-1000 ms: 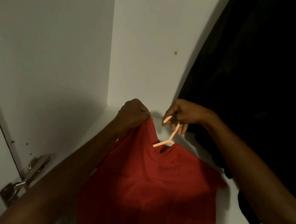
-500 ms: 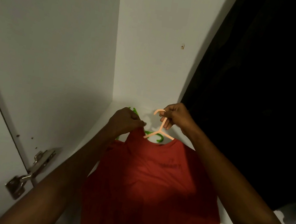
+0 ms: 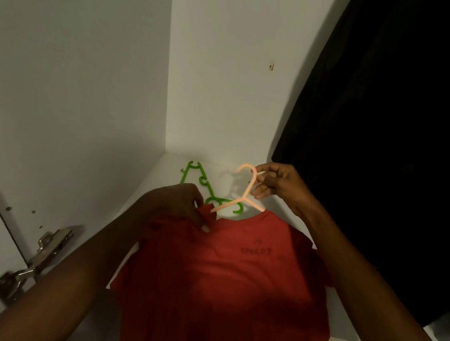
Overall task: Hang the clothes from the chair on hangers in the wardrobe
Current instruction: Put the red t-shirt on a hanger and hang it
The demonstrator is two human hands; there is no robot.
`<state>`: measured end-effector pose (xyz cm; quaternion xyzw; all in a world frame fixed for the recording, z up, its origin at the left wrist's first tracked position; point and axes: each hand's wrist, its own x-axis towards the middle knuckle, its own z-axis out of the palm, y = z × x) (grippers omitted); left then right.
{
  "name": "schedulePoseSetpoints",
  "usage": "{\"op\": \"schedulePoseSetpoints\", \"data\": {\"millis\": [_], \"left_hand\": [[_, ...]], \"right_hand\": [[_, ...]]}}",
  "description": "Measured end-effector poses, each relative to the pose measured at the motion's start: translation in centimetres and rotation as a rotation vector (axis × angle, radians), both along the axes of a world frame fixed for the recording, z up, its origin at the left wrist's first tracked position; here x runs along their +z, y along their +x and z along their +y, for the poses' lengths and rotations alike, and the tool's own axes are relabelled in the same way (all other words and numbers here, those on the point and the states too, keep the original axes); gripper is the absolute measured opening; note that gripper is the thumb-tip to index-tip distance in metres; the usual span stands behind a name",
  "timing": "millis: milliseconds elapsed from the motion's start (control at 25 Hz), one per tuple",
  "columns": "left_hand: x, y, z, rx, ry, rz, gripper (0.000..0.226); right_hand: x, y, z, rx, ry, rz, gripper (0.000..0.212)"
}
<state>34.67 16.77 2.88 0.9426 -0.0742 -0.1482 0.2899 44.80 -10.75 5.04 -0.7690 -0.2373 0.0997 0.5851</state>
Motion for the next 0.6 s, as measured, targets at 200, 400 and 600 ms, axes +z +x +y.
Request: {"op": "schedulePoseSetpoints", "data": {"millis": [200, 400, 600], "left_hand": [[-3.4, -0.6, 1.7, 0.017, 0.062, -0.033, 0.029], [-3.3, -1.3, 1.2, 0.032, -0.199, -0.257, 0.027], [-1.0, -2.9, 0.2, 0.015, -0.409, -0.222, 0.035]], "right_hand": [[-4.8, -1.1, -3.4, -0.069, -0.454, 0.061, 0.008], [-6.2, -2.7, -7.7, -0.108, -0.725, 0.058, 0.027], [-4.3, -5.2, -9.0, -0.043, -0.313, 0.094, 0.013]]}}
